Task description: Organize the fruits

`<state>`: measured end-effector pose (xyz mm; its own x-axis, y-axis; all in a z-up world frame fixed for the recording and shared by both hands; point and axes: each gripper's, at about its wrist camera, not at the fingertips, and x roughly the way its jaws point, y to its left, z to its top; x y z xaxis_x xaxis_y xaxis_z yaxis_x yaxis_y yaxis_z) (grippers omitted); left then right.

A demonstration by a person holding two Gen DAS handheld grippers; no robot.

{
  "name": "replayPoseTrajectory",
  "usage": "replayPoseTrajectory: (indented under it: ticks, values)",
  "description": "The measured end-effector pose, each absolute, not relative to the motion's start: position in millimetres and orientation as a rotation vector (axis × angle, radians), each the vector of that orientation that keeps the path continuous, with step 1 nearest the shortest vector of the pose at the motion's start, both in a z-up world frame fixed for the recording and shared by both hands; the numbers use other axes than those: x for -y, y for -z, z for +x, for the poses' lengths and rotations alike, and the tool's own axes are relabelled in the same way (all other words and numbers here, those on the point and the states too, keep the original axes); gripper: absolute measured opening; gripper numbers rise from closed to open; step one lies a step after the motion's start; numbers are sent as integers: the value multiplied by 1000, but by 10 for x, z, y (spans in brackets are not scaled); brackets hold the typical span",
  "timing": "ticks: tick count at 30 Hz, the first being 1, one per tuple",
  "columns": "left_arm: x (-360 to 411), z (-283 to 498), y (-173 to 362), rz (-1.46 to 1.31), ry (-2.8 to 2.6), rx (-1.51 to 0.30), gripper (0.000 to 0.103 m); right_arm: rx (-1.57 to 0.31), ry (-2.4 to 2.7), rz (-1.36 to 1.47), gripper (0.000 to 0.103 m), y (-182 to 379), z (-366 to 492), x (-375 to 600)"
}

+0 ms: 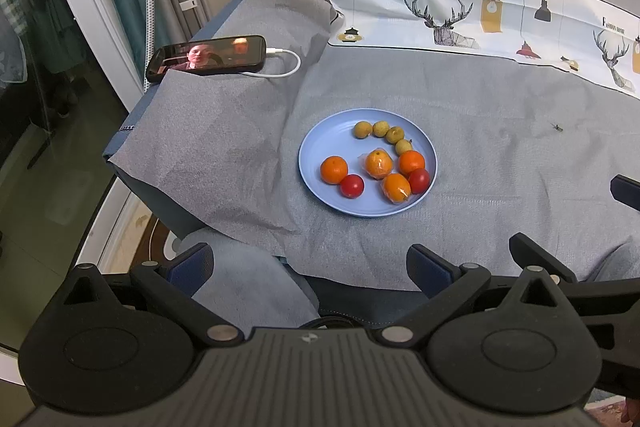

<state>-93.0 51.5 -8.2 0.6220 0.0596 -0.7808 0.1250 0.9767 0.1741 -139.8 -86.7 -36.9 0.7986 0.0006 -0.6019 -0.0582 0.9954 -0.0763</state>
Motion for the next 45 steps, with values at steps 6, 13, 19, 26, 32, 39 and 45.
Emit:
replayPoseTrajectory:
  ticks: [6,13,19,26,32,39,45]
  values:
    - [-519,-925,104,222,38,-906,103,-647,-32,-93,102,380,-1403,872]
    - [-515,-924,101,222,38,-906,103,-648,-32,-94,102,386,-1403,870]
    - [-514,-924,100,223,38,-906,103,-648,-32,-94,102,388,-1405,873]
    - [-511,-923,97,222,38,-907,103,-648,-32,-95,102,395,-1405,872]
    - [-510,-922,92,223,38,-907,103,-649,-32,-95,102,399,-1409,875]
    - [-509,-912,111,230,38,-907,103,-651,-32,-94,102,400,-1405,872]
    - [-494,-870,128,236,38,-917,103,-662,-26,-92,102,428,-1380,884]
